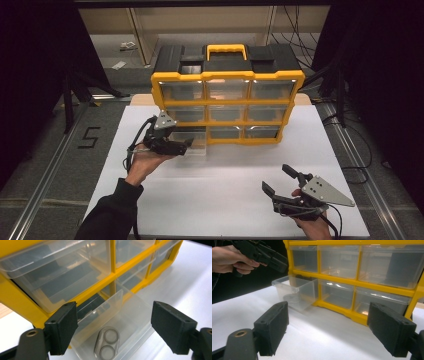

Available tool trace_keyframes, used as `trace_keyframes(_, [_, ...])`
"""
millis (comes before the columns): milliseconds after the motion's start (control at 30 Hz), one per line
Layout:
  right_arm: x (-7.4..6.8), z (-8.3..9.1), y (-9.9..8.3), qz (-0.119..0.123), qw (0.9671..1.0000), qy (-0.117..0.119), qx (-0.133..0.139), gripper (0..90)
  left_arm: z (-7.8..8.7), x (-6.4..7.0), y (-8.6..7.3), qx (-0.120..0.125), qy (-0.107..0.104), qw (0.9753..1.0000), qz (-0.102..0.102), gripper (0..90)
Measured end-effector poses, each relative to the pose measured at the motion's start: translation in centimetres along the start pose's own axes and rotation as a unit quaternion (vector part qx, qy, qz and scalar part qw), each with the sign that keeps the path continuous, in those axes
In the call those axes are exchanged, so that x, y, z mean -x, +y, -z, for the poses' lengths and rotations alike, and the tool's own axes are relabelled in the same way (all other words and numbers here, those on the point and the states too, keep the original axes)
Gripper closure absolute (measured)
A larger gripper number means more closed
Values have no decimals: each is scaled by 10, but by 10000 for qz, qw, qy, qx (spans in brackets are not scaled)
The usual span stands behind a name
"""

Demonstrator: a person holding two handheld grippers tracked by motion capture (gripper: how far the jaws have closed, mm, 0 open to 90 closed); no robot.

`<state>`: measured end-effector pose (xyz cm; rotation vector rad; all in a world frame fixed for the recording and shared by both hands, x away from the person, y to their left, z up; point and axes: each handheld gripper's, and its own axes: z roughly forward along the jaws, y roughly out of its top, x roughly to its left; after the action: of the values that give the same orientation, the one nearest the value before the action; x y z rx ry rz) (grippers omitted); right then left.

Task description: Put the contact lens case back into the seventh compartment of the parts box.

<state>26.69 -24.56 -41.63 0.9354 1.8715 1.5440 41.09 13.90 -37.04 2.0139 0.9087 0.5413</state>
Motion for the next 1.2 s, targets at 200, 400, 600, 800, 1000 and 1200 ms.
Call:
trace_keyframes(200, [0,0,0,-5,10000,-3,12,186,5,2,-6,477,20,9988,118,171])
trace_keyframes(400, [0,0,0,3,10000,-5,12,186,7,5,-7,728,-26,9972,166,172])
trace_keyframes(600, [0,0,0,-1,10000,-4,12,186,9,7,-7,809,-23,9966,179,172])
trace_keyframes(800, [0,0,0,1,10000,-2,14,186,12,8,-12,1077,-285,9933,312,166])
trace_keyframes(1000, [0,0,0,-8,10000,-13,7,186,13,16,-17,1262,-363,9911,207,167])
trace_keyframes(1200, [0,0,0,-3,10000,-13,14,186,13,27,-24,1348,-279,9905,-29,167])
